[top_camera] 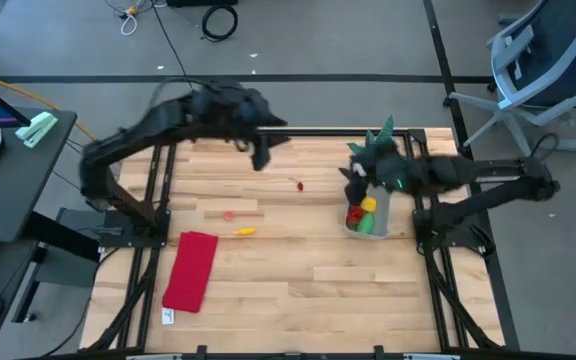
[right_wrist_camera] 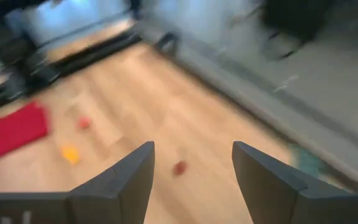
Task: Pick and placing Produce into tupperware
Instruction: Put the red cherry into the bin
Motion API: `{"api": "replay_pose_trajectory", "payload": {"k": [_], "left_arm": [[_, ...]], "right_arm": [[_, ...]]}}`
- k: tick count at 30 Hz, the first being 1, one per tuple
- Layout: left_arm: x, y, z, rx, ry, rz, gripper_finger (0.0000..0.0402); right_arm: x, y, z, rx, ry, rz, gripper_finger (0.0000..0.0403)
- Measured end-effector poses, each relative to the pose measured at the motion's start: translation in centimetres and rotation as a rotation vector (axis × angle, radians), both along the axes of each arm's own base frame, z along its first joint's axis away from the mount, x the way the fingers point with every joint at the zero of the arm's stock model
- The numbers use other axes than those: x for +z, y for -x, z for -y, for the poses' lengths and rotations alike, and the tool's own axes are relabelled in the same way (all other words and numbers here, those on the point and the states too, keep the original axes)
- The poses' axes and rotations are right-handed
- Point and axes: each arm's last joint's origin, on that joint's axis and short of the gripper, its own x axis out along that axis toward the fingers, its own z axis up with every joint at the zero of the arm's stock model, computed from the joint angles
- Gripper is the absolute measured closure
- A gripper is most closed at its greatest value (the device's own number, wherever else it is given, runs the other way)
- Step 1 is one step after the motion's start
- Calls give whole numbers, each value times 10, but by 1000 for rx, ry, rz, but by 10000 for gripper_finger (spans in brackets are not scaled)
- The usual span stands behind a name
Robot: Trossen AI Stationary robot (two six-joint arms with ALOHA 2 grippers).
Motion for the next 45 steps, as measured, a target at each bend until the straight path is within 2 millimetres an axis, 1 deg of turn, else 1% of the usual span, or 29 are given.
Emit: {"api": "replay_pose_trajectory", "payload": {"k": [3,6,8,10,13,18,20,24,29,33,38,45], "left_arm": [[21,26,7,2,-18,79,211],[36,46,12,2,-35,143,215],[44,56,15,2,-46,186,216],[51,67,17,3,-55,215,213],[59,80,21,-4,-95,249,209],[66,90,23,-22,-178,273,210],[67,93,24,-28,-203,269,214],[67,92,24,-39,-249,259,215],[67,92,23,-18,-271,247,208],[67,93,22,2,-332,220,210],[66,93,22,11,-335,212,215],[65,93,22,13,-333,204,212]], "right_arm": [[-8,-18,26,147,-115,-10,182],[-24,-45,42,215,-104,-35,187],[-41,-61,53,237,-86,-99,191],[-64,-75,62,253,-103,-184,192],[-97,-91,75,258,-142,-295,192],[-142,-111,97,212,-187,-380,193],[-157,-116,106,194,-198,-390,193],[-179,-124,120,210,-246,-362,192],[-194,-129,127,216,-291,-345,193],[-199,-132,126,222,-320,-339,193],[-210,-135,123,224,-333,-356,193],[-219,-139,119,229,-325,-366,193]]}}
